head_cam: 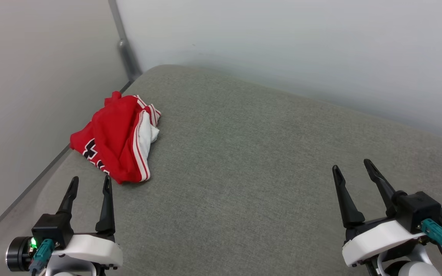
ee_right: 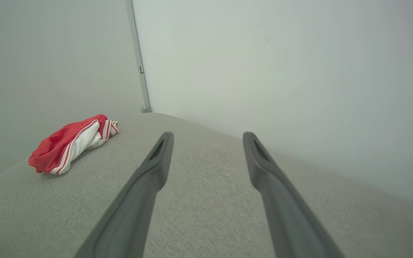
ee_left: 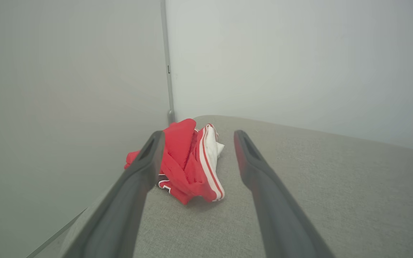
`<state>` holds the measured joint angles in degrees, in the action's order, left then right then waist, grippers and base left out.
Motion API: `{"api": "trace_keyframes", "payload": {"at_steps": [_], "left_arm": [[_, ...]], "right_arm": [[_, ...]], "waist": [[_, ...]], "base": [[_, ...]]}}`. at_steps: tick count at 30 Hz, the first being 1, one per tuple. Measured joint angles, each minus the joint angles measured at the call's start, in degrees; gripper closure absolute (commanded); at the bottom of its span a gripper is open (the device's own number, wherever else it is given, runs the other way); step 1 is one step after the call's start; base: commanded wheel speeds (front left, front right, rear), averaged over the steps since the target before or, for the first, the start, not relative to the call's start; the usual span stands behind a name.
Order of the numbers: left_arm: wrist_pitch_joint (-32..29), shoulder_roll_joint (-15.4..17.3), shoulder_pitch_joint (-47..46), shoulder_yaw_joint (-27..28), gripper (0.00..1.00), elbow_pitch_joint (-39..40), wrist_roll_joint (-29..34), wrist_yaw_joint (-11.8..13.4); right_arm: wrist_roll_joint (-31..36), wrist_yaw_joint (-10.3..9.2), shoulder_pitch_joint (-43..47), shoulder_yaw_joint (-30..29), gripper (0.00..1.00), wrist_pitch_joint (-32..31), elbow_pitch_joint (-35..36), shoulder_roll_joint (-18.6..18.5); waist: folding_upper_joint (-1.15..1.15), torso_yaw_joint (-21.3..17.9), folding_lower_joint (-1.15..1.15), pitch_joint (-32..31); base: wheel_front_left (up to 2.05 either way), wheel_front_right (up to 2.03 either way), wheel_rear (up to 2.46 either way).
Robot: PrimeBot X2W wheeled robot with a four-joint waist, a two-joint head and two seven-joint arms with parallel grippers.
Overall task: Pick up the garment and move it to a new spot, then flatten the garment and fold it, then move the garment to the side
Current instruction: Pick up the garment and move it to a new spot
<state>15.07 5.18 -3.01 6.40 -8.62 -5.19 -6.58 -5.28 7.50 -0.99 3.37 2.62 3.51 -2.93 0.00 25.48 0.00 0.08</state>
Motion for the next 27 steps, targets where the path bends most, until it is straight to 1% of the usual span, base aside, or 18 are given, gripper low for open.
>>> {"api": "trace_keyframes", "payload": {"at_steps": [6,12,19,22,24,27], "left_arm": [[0.00,0.14,0.25,1.05,0.00,0.18,0.51,0.00],[0.00,0.48,0.14,1.57,0.00,-0.09,0.99,-0.01],[0.00,1.62,-4.05,2.05,0.00,-2.59,1.23,-0.05],[-0.01,3.08,-7.93,1.90,0.00,-6.12,0.42,-0.31],[-1.27,4.03,-11.19,2.15,0.00,-8.84,-1.07,-0.35],[-5.06,6.26,-16.58,2.70,0.00,-12.12,-3.36,-0.51]], "right_arm": [[-0.05,0.00,-0.55,0.25,0.00,-0.49,0.33,0.01],[0.07,0.00,-1.29,0.64,0.00,-1.00,0.90,0.01],[1.26,0.00,-2.65,0.74,0.00,-2.23,2.13,0.01],[1.97,0.00,-3.90,0.63,0.00,-3.14,3.19,0.02],[2.44,0.00,-4.71,0.49,0.00,-3.67,3.98,0.02],[3.00,0.00,-6.12,0.49,0.00,-4.16,5.03,0.02]], "waist": [[0.00,2.86,0.00,0.49],[0.00,3.61,0.00,1.58],[0.00,2.74,0.00,3.99],[0.00,1.91,0.00,5.79],[0.00,1.20,0.00,7.18],[0.00,-0.16,0.00,9.58]], "base": [[0.00,0.00,0.00],[0.00,0.00,0.00],[0.00,0.00,0.00],[0.00,0.00,0.00],[0.00,0.00,0.00],[0.00,0.00,0.00]]}}
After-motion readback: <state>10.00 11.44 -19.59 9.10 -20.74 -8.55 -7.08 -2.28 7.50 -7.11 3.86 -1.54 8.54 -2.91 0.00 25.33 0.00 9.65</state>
